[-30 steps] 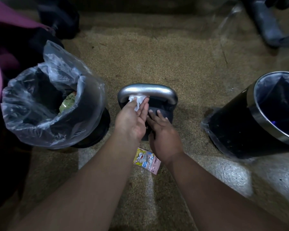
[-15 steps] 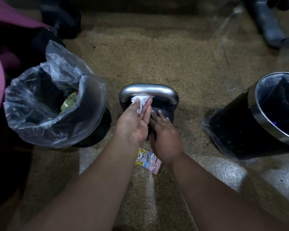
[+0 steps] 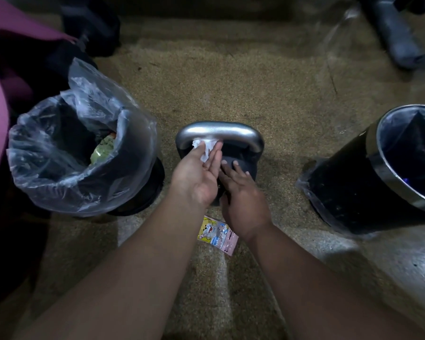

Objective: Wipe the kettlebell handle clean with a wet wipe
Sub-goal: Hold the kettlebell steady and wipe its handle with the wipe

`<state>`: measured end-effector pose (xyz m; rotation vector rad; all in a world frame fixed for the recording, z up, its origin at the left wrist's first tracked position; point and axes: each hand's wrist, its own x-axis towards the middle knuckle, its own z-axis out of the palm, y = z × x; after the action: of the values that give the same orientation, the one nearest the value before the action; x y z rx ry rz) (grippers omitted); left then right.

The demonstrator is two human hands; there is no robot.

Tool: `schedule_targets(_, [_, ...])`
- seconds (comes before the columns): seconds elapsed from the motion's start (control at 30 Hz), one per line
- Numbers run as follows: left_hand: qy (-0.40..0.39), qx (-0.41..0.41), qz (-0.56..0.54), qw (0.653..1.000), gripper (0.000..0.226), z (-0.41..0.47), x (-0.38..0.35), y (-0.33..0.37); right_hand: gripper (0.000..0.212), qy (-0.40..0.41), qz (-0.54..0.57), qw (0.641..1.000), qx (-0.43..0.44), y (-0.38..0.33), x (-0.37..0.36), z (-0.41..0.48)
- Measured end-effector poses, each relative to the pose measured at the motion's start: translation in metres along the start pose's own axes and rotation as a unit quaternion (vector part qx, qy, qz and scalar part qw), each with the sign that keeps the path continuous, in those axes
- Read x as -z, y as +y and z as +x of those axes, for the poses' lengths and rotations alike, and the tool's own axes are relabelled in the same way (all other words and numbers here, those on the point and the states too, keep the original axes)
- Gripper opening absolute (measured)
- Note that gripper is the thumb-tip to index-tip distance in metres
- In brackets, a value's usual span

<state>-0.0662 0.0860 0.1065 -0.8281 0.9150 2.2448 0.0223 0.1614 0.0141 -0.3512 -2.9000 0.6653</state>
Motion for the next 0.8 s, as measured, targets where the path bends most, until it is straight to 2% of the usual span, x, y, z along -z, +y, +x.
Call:
schedule_targets(0.1, [0.0,0.003,0.004,1.0,0.009,-0.001,0.001,-0.001,0.061,-0.006,-0.008,1.0,0.005,0.0,0.0,0.002])
schedule_targets(0.23, [0.004,-0.002,0.003,1.0,0.024,0.007,-0.003,0.001,0.062,0.003,0.003,1.0,0.004,0.002,-0.001,0.002])
schedule_targets(0.33, [-0.013,-0.004,0.027,1.0,0.015,0.002,0.004,-0.002,0.063,-0.003,0.023,1.0,0.009,0.002,0.001,0.002])
schedule_targets(0.4, [-0.026,-0.025,0.079,0.996,0.01,0.0,0.019,-0.002,0.057,-0.001,0.102,0.994,-0.026,-0.003,0.008,0.004])
schedule_targets(0.47, [-0.032,-0.049,0.156,0.986,0.009,0.002,0.036,0.0,0.043,0.041,0.255,0.956,-0.141,-0.009,0.025,0.004])
schedule_targets(0.53, [-0.034,-0.079,0.25,0.964,0.008,0.002,0.047,0.0,0.028,0.11,0.388,0.884,-0.235,-0.016,0.042,0.004])
schedule_targets(0.57, [-0.033,-0.101,0.299,0.948,0.008,0.001,0.05,-0.001,0.023,0.127,0.423,0.86,-0.255,-0.02,0.047,0.003])
schedule_targets(0.7, [-0.057,-0.195,0.432,0.879,0.011,-0.003,0.046,-0.016,0.017,0.096,0.472,0.838,-0.256,-0.036,0.05,0.008])
schedule_targets(0.8, [-0.076,-0.257,0.513,0.816,0.011,0.001,0.044,-0.019,0.015,0.078,0.517,0.802,-0.288,-0.034,0.044,0.014])
